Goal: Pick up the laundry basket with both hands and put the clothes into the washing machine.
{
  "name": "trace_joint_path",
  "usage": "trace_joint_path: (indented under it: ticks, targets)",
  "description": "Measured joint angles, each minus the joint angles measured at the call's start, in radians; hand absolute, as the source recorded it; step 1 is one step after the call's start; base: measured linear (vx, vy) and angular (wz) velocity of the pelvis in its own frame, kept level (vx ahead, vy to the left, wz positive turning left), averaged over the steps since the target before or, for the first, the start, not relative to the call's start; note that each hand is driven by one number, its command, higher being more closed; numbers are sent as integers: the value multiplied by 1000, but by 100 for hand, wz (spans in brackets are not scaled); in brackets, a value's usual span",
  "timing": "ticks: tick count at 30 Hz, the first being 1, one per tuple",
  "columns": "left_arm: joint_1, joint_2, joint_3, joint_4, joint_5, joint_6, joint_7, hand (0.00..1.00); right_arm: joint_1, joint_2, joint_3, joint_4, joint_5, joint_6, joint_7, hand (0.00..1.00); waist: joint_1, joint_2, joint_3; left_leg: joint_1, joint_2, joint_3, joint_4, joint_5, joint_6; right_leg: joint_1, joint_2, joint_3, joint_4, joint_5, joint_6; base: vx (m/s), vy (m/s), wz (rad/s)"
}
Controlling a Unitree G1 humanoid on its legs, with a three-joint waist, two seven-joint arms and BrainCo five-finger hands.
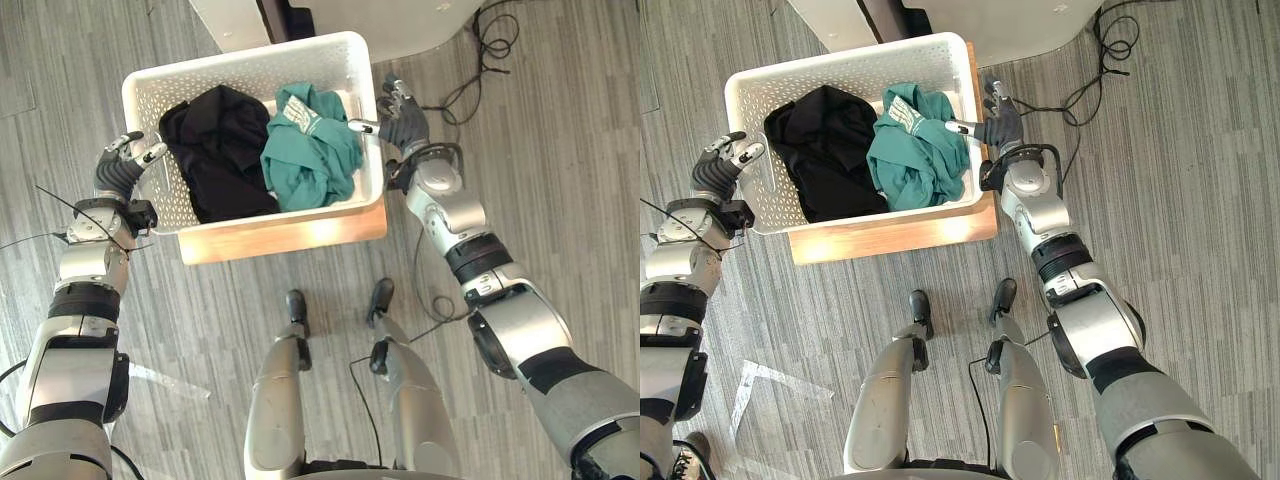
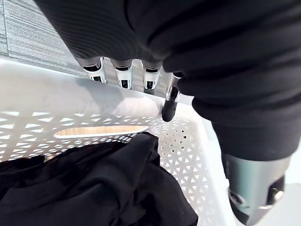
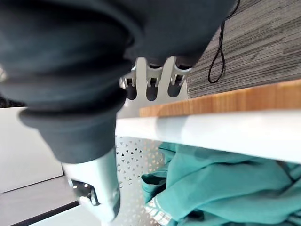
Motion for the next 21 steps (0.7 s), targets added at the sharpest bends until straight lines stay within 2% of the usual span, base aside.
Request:
trace_joint_path:
  ticks: [3, 6, 10, 12, 14, 17, 21]
  targets:
    - [-1, -4, 19, 7, 26, 1, -1, 0, -3, 1, 3, 39, -2, 2, 17, 0, -1, 0, 0, 0, 1, 0, -1, 1, -1, 4, 1, -2, -6, 0, 0, 21, -14, 2]
    - [-18, -23, 96, 51, 93, 7, -7, 0, -4, 9, 23, 72, -2, 19, 19, 0, -1, 0, -1, 0, 4, 1, -5, 1, -2, 8, 7, 1, -26, 15, 0, 14, -10, -5]
    - [-33, -29, 176, 136, 202, 44, -35, 0, -34, 29, 29, 104, -2, 22, 27, 0, -5, 0, -1, -9, 8, 13, -8, 4, -6, 4, 15, 12, -57, 35, 4, 9, -19, -10]
    - [-34, -50, 245, 162, 302, 69, -47, 0, -41, 38, 29, 104, -2, 22, 37, 0, -5, 0, -1, -13, 17, 15, -8, 6, -9, 3, 25, 12, -67, 51, 13, 16, -34, -7]
    - [-34, -52, 285, 171, 340, 75, -48, 0, -46, 40, 29, 104, -1, 22, 38, 0, -7, 0, -1, -17, 23, 19, -8, 7, -10, 2, 32, 13, -77, 64, 15, 17, -31, -7]
    - [-33, -55, 342, 179, 374, 81, -67, 0, -46, 46, 29, 104, -1, 23, 41, 0, -5, -1, -1, -18, 23, 25, -8, 8, -11, 2, 33, 17, -87, 65, 14, 18, -22, -4]
    - [-34, -55, 345, 186, 382, 80, -92, 0, -53, 48, 29, 104, 0, 24, 55, 0, -9, -1, -1, -28, 23, 25, -3, 8, -11, -4, 33, 21, -90, 66, 15, 6, -6, -1]
